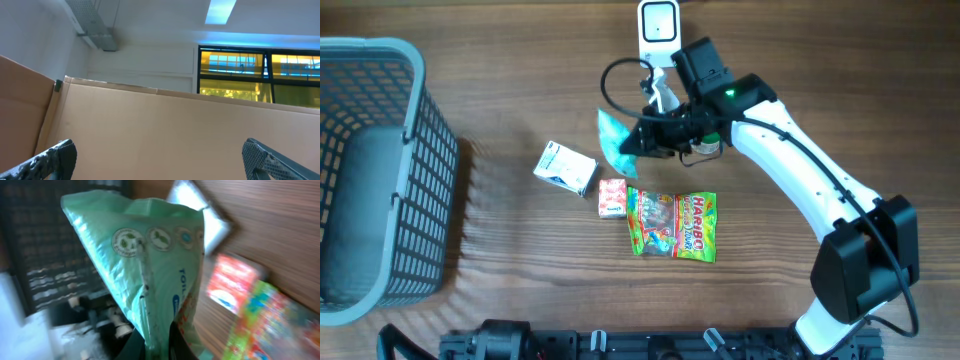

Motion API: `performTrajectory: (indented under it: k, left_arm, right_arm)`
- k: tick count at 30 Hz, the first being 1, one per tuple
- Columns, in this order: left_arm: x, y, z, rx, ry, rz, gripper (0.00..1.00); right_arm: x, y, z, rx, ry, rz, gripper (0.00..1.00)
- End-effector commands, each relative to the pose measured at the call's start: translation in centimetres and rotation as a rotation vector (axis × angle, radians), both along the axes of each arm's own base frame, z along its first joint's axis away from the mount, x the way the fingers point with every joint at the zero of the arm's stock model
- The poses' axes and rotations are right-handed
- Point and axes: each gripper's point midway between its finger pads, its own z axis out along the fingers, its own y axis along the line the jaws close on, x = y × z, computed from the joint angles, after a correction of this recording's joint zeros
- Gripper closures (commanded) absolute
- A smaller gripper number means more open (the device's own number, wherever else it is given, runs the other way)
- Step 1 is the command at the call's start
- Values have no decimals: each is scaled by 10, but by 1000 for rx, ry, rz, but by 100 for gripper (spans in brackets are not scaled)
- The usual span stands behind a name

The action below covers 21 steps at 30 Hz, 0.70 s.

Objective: Scan the item barcode
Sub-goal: 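Carry the tissue pack to the scanner and hold it in front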

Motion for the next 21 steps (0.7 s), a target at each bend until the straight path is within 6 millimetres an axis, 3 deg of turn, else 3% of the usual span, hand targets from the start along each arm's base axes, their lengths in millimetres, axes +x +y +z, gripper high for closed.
performTrajectory:
  k: [1,4,6,12,17,21]
  left_arm:
    - [1,2,-1,-6,3,17,0]
    - [1,2,-1,-5,3,16,0]
    - [1,2,-1,-5,3,17,0]
    - [1,2,-1,-6,3,17,0]
    - [4,3,-5,-10,24,23,0]
    - [40,0,-52,1,243,19,0]
  right_arm:
    - [-26,21,22,313,146,157,96]
    - [-16,28,-7,352,219,102,96]
    - [-15,32,-9,452,166,158,96]
    - [-28,39,-3,670,-313,408,96]
    - [-55,27,21,760,-297,595,95]
    - [-62,23,57,766,-432,635,95]
